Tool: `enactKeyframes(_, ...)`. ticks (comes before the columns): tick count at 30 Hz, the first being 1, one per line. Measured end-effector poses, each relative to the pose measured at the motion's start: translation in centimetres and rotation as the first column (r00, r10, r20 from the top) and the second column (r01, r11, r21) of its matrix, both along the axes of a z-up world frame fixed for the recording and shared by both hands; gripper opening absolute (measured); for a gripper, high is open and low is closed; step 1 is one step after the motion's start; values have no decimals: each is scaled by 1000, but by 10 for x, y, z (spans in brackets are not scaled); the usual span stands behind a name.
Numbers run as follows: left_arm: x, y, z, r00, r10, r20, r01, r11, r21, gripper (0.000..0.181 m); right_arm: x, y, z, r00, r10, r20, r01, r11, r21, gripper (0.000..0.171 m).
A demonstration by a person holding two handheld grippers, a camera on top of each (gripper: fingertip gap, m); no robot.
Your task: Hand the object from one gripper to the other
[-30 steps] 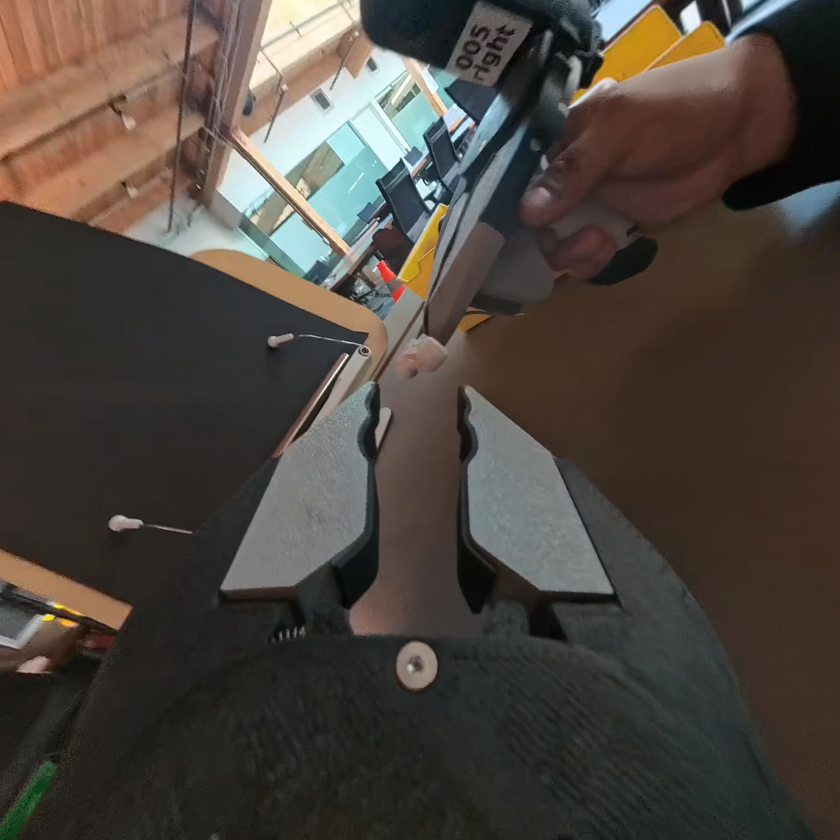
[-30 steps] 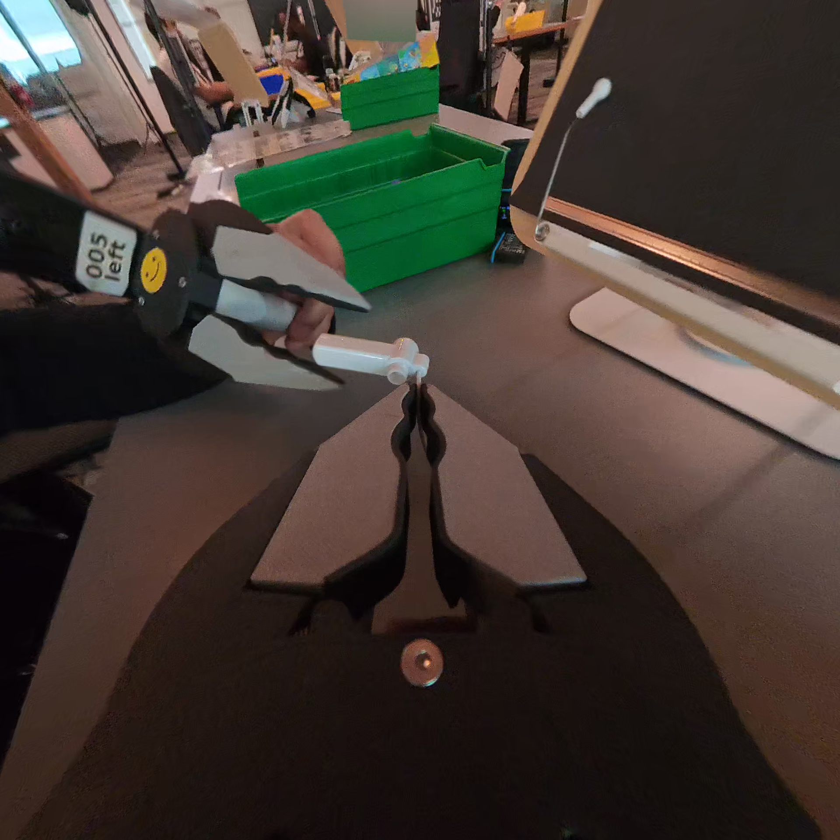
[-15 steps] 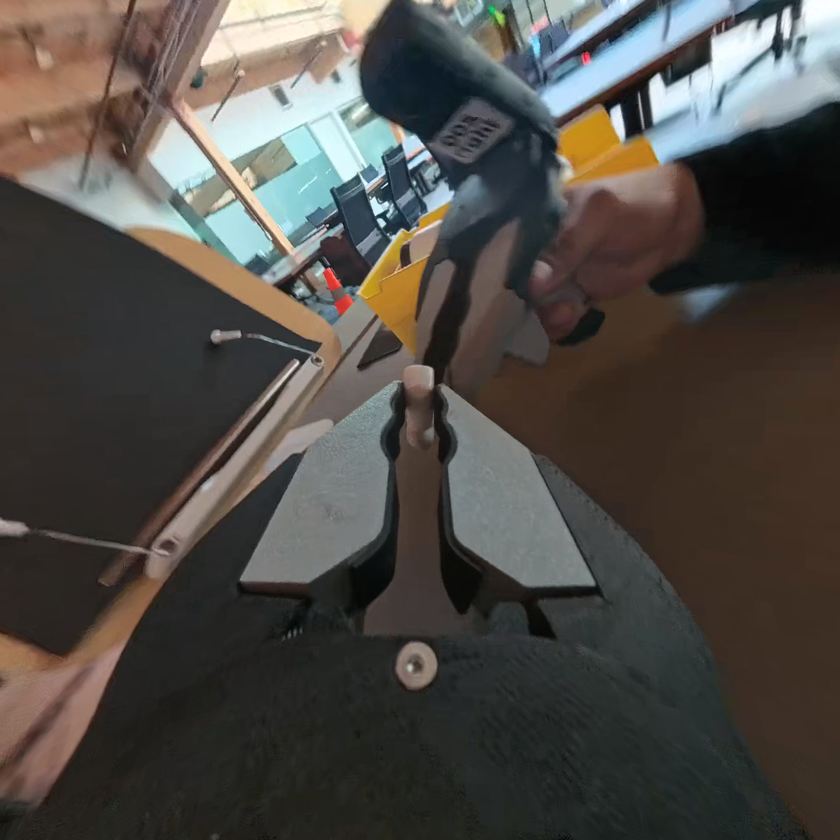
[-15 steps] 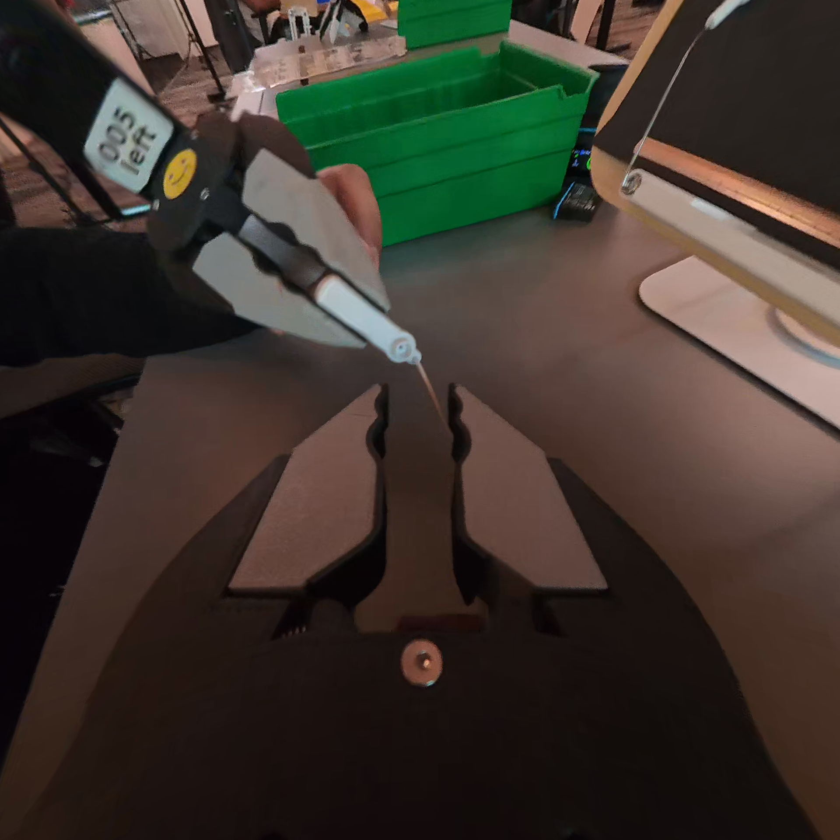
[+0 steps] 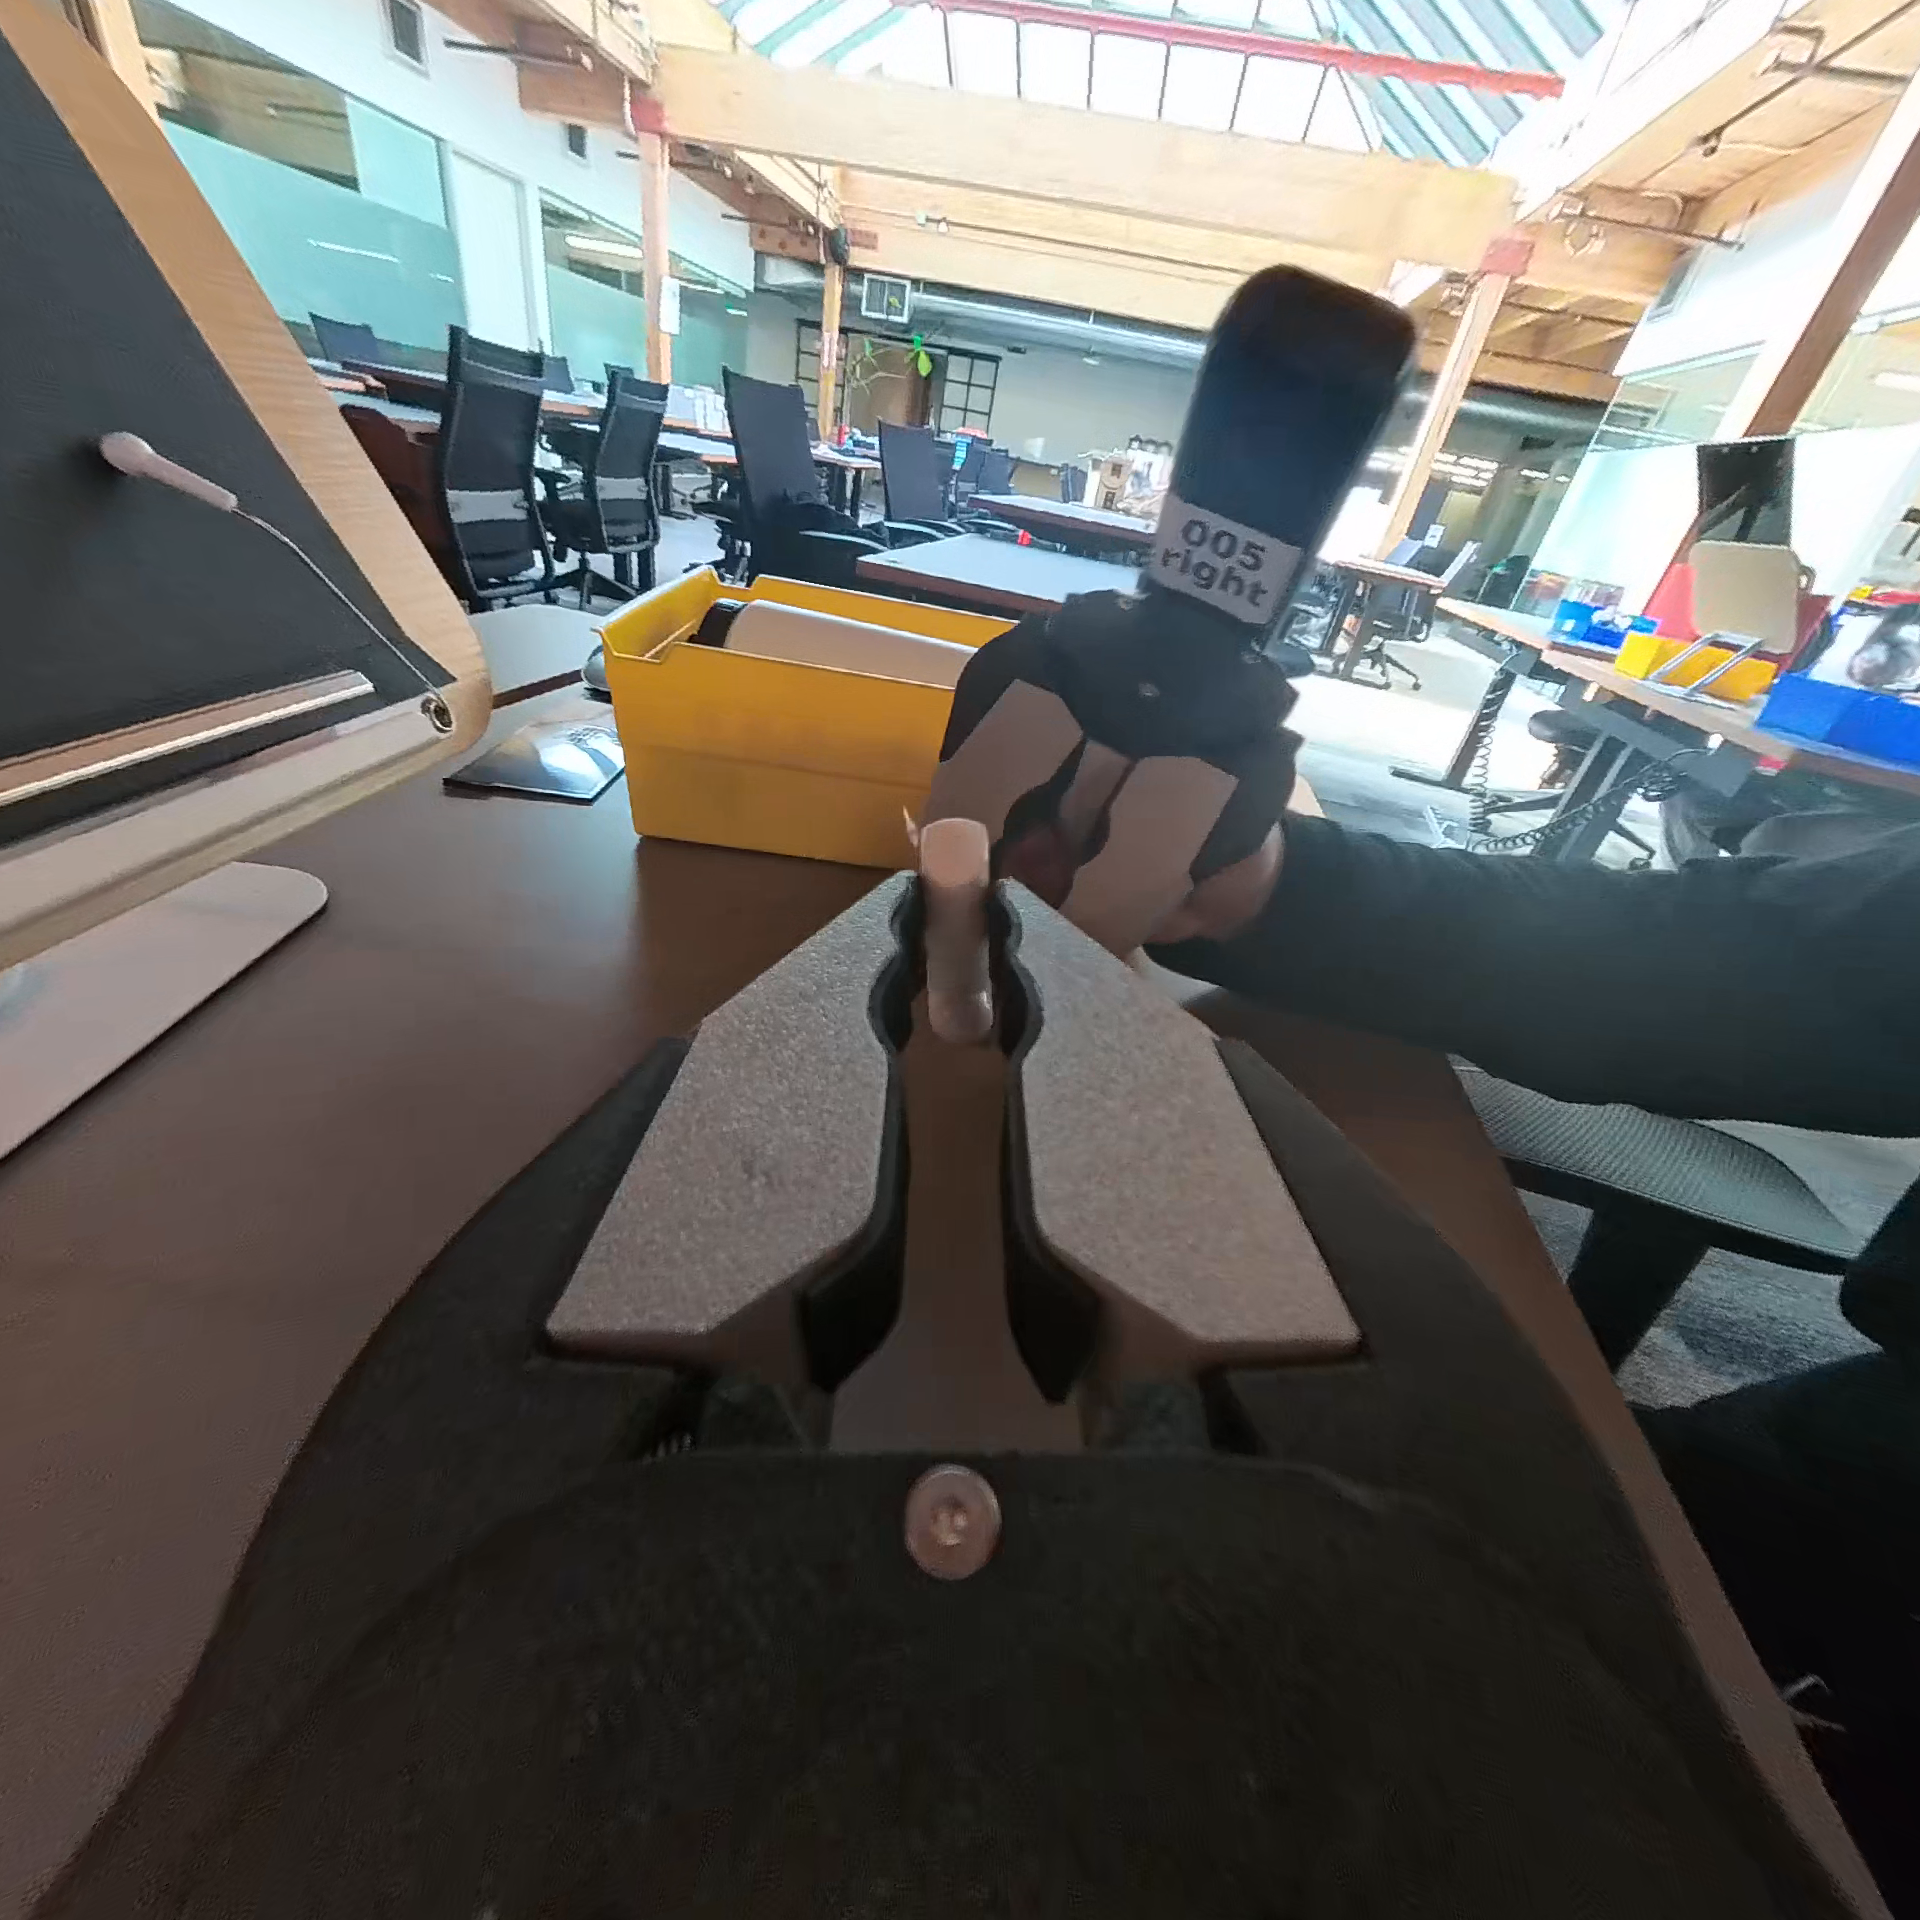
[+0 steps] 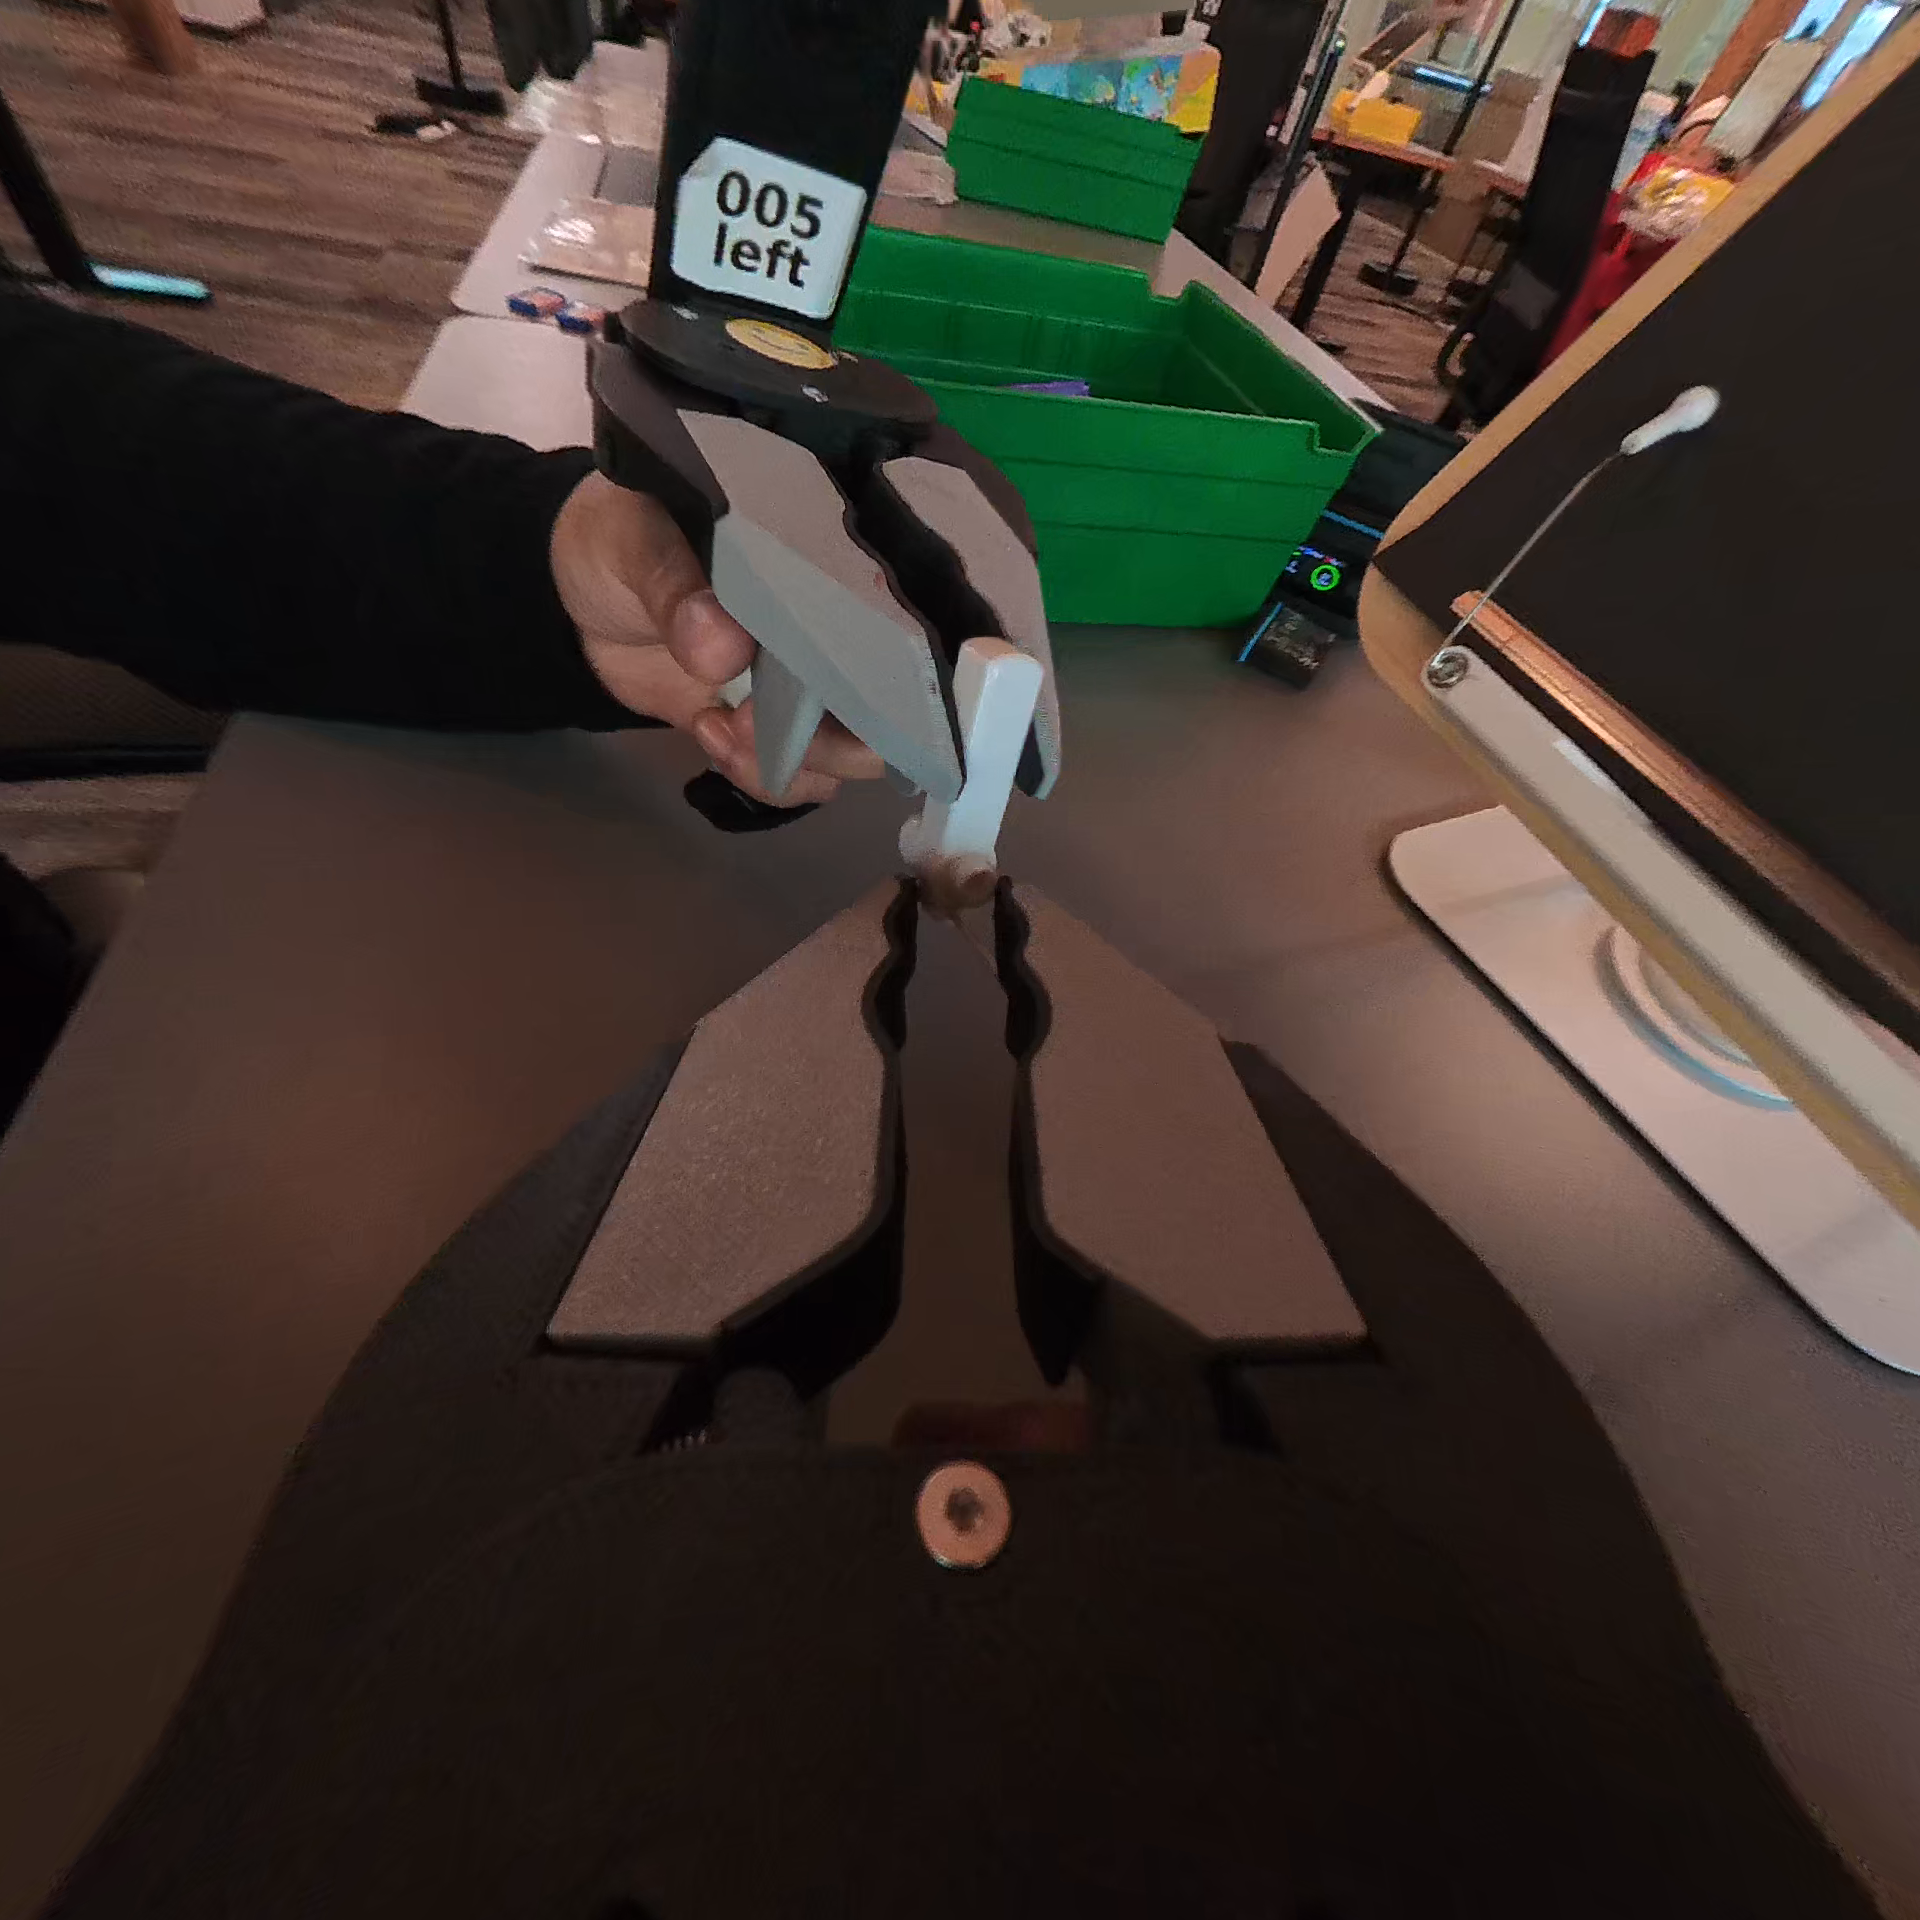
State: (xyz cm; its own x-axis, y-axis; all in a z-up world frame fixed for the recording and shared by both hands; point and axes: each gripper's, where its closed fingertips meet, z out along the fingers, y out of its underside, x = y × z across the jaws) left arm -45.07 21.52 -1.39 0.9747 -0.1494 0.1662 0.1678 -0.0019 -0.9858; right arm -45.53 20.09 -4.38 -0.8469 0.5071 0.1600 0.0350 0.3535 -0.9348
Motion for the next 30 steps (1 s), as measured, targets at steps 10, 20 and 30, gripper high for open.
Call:
enactKeyframes(10,-49,-8,-17,892,320,-320,-361,930,-76,40,-18,32,3,974,-75,215,113,979,-168,9)
enactKeyframes(20,-31,5,-47,407,190,-893,-455,890,-18,36,-1,24,-29,830,63,555,64,976,-206,9)
enactKeyframes(30,-17,8,-48,-31,100,-994,-422,900,104,27,18,16,-33,611,259,748,59,927,-369,9)
